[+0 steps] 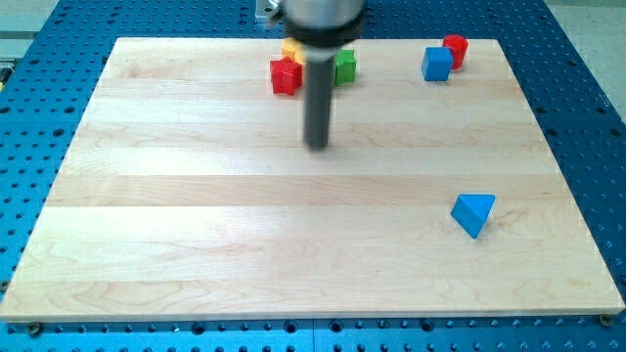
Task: Slightly push the triangle upwards
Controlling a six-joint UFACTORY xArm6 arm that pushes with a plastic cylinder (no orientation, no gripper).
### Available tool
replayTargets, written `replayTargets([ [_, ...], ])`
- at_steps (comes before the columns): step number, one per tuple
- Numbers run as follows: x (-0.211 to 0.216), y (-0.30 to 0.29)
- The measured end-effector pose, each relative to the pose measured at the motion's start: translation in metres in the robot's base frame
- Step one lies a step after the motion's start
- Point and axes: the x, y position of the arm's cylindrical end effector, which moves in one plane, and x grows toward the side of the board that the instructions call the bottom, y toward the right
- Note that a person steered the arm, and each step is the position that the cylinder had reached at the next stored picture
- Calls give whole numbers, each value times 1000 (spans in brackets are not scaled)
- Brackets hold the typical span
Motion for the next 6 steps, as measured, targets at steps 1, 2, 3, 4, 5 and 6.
replayTargets([
  [1, 114, 17],
  [2, 142, 102],
  [3, 100, 162],
  [4, 67, 199],
  [5, 79, 200],
  [6, 84, 201],
])
